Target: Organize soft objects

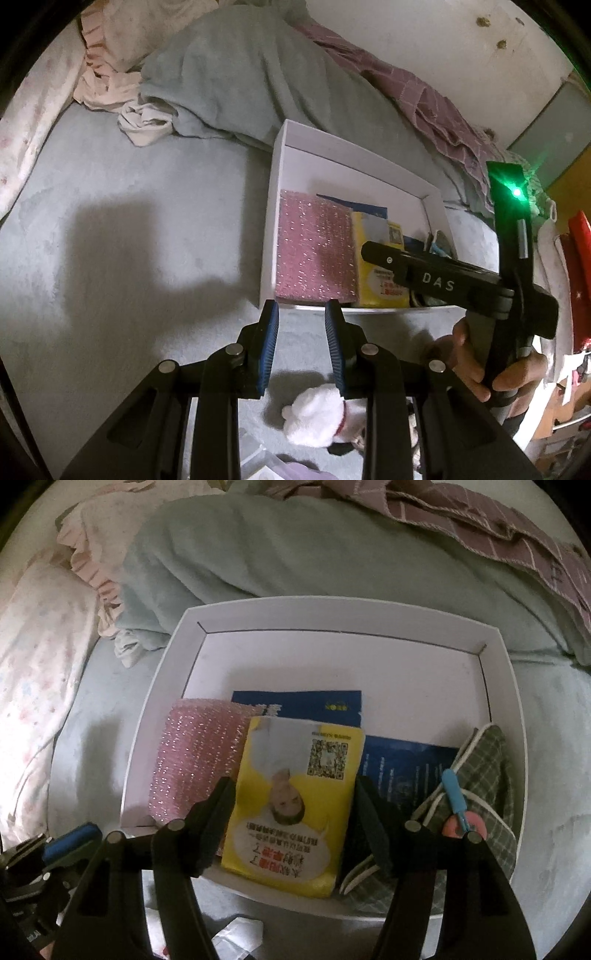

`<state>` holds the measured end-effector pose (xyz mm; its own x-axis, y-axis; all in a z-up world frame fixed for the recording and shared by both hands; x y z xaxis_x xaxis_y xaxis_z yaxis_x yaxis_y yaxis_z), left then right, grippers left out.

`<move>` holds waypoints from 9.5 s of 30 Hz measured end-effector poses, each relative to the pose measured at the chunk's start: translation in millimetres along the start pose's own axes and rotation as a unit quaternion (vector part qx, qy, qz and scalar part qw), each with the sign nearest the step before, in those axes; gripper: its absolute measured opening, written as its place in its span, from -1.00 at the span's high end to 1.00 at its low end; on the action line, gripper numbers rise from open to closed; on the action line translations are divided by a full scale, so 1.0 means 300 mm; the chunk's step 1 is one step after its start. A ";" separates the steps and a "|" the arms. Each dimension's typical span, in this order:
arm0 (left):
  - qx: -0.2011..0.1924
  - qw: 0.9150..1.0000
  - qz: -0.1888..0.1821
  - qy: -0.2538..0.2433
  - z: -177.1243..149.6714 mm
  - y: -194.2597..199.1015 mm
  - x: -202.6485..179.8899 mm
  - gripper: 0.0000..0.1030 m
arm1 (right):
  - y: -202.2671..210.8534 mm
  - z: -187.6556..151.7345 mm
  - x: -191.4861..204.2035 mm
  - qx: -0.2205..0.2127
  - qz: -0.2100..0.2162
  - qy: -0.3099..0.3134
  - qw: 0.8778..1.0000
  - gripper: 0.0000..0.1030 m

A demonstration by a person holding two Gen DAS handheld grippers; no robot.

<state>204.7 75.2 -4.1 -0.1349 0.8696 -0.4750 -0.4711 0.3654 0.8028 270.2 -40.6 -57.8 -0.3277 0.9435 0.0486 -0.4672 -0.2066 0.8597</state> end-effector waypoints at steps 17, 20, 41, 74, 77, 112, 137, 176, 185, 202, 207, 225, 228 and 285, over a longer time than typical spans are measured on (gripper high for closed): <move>0.062 0.997 -0.002 -0.036 -0.081 -0.002 -0.044 0.51 | 0.189 -0.089 0.079 -0.004 0.049 0.011 0.999 -0.31; 0.076 0.996 0.009 -0.049 -0.104 -0.006 -0.038 0.51 | 0.203 -0.112 0.091 0.002 0.048 -0.004 0.999 -0.31; 0.182 0.978 -0.001 -0.098 -0.245 -0.076 0.015 0.22 | 0.052 -0.298 0.118 0.084 0.150 -0.161 0.972 0.23; 0.075 0.993 -0.021 -0.087 -0.132 0.037 -0.061 0.60 | 0.163 -0.225 0.095 0.009 0.124 -0.115 0.985 0.86; 0.061 0.995 -0.045 -0.070 -0.111 0.058 -0.068 0.61 | 0.189 -0.220 0.088 -0.002 0.124 -0.112 0.986 0.86; 0.067 0.998 -0.004 -0.023 -0.089 0.013 -0.022 0.60 | 0.063 -0.251 0.059 0.045 0.038 -0.111 0.992 0.14; 0.059 0.998 0.019 -0.026 -0.074 0.018 0.003 0.60 | 0.009 -0.284 0.051 0.059 0.023 -0.085 0.994 0.73; 0.006 0.987 -0.154 0.035 -0.022 -0.095 -0.226 0.60 | 0.275 -0.166 -0.075 -0.064 0.020 -0.112 0.991 0.91; -0.016 0.994 -0.107 0.032 -0.010 -0.151 -0.210 0.60 | 0.257 -0.160 -0.102 -0.073 0.024 -0.119 0.990 0.91; -0.044 0.998 -0.051 -0.010 -0.018 -0.119 -0.217 0.22 | 0.266 -0.147 -0.127 -0.091 0.022 -0.118 0.989 0.91; -0.061 0.998 0.010 -0.016 -0.018 -0.061 -0.210 0.22 | 0.278 -0.144 -0.147 -0.099 0.026 -0.123 0.987 0.91; -0.033 0.991 0.099 -0.087 -0.111 0.018 -0.284 0.16 | 0.291 -0.116 -0.178 -0.136 0.080 -0.131 0.979 0.91; -0.060 0.987 0.118 -0.092 -0.101 0.059 -0.284 0.16 | 0.291 -0.108 -0.185 -0.150 0.097 -0.131 0.975 0.91; -0.051 0.997 0.051 -0.038 -0.030 -0.034 -0.144 0.16 | 0.202 -0.018 -0.187 -0.171 -0.005 -0.078 0.982 -0.25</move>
<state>207.4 31.0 5.1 -0.1217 0.9244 -0.3616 -0.5444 0.2424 0.8030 256.0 -107.6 -11.2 -0.2049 0.9685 0.1413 -0.7266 -0.2472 0.6411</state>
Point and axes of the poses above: each gripper's, at about its wrist camera, not at the fingertips, and y roughly against the way its jaws point, x to its left, z to its top, the point moved 9 cm from there along -y, roughly the way its jaws point, and after that the axes turned 14 degrees about y, right-handed, at the moved point
